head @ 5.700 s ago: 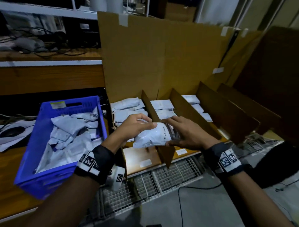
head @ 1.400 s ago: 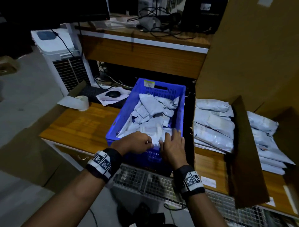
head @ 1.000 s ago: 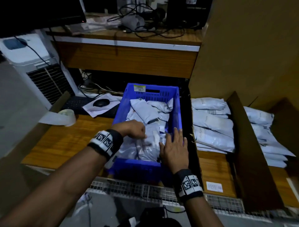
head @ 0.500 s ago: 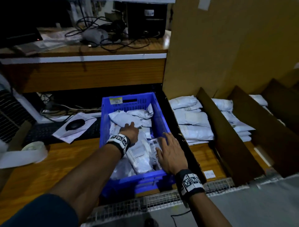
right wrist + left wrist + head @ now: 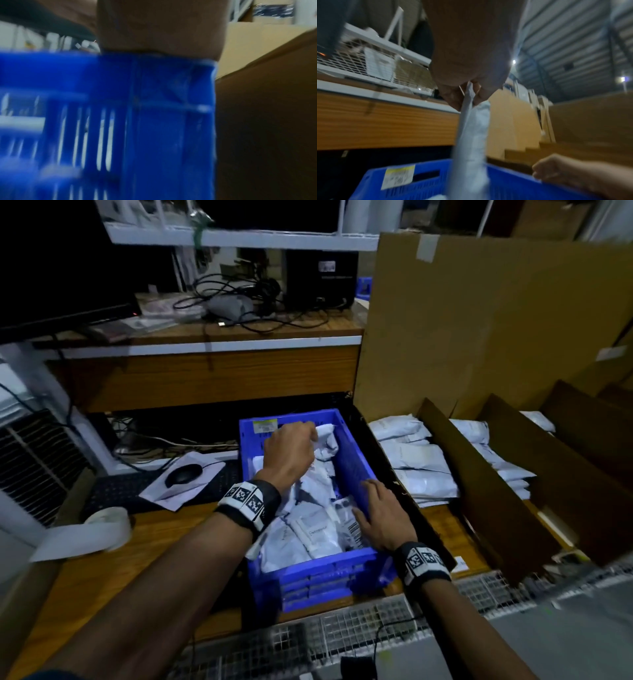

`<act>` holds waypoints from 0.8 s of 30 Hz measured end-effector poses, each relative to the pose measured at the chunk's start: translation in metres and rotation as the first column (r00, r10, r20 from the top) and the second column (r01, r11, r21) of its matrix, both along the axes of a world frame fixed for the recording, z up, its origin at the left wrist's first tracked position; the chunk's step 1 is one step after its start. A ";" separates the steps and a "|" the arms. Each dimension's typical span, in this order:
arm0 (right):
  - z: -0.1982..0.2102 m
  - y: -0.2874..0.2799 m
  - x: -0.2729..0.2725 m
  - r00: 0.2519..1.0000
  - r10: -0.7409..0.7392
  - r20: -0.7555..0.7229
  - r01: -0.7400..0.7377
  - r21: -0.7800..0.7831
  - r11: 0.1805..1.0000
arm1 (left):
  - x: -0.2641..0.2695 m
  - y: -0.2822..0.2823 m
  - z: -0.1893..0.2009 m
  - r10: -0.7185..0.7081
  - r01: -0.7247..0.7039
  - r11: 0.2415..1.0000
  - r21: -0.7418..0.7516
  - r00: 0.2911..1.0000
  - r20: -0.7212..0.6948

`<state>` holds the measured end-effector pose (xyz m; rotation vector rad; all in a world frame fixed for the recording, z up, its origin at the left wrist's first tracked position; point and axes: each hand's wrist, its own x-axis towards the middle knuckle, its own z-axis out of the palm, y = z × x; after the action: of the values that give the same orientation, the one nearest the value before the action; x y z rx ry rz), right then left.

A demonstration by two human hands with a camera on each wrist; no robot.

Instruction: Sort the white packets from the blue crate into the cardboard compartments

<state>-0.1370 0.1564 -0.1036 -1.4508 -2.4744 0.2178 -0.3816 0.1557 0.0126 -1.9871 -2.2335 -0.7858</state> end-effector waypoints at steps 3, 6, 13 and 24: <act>0.003 0.003 0.002 0.990 0.006 -0.144 -0.015 -0.065 0.998 | -0.005 -0.021 0.020 -0.040 0.021 0.988 0.151 0.992 0.123; 0.020 0.002 0.002 0.874 -0.090 -0.478 -0.009 -0.201 0.980 | -0.014 -0.034 0.031 -0.088 0.028 0.983 0.180 0.939 0.334; 0.072 -0.018 -0.015 0.657 -0.102 -0.747 -0.339 -0.414 0.845 | -0.022 -0.050 0.038 -0.164 0.081 0.985 0.150 0.704 0.692; 0.108 -0.013 0.003 0.711 0.036 -0.702 -0.439 -0.403 0.803 | -0.022 -0.056 0.020 -0.001 0.007 1.000 -0.005 0.685 0.728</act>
<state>-0.1336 0.1435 0.0048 -0.9068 -2.0232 1.3580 -0.4038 0.0996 0.0330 -1.8736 -2.5688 -1.8537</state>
